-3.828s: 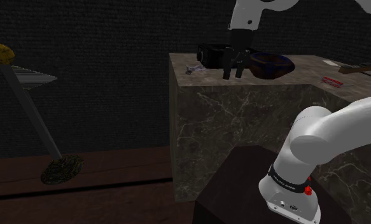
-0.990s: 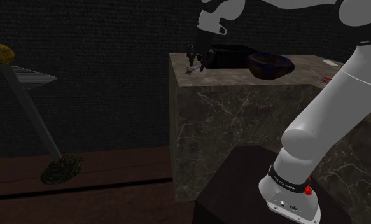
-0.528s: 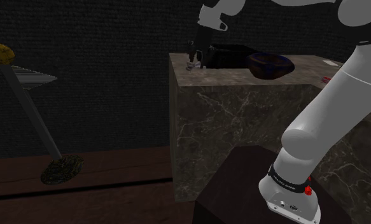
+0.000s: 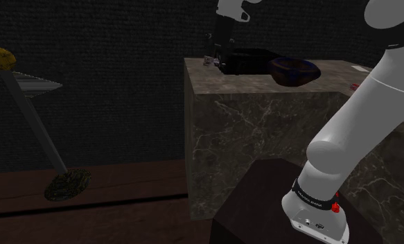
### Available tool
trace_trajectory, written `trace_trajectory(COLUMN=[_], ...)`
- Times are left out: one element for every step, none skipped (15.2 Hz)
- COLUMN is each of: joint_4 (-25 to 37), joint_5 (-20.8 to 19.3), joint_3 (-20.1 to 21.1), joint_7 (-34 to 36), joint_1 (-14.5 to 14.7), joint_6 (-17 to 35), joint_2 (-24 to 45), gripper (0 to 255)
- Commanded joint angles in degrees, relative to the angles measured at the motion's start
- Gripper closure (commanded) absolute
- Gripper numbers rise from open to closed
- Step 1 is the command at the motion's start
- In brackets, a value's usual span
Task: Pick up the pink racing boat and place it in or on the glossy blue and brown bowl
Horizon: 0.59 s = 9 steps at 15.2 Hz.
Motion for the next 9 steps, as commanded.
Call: trace_trajectory(joint_4=[1.93, 2.93, 3.95, 4.98, 6.04, 7.12, 8.22, 9.34, 10.49], joint_5=[-0.05, -0.06, -0.07, -0.08, -0.09, -0.09, -0.09, -0.09, -0.09], joint_3=[-0.01, -0.03, -0.05, -0.07, -0.09, -0.11, -0.13, -0.15, -0.18], joint_7=[0.36, 0.51, 0.66, 0.81, 0.97, 1.12, 1.28, 1.43, 1.59], joint_1=[0.01, 0.00, -0.01, -0.01, -0.02, -0.02, -0.03, -0.03, -0.04], joint_6=[-1.55, -2.34, -3.12, -3.92, -4.71, -5.52, -6.32, -7.14, -7.96], joint_2=[0.31, 0.51, 0.73, 0.96, 1.20, 1.47, 1.74, 2.04, 2.35], gripper=[255, 255, 255, 255, 255, 255, 255, 255, 255])
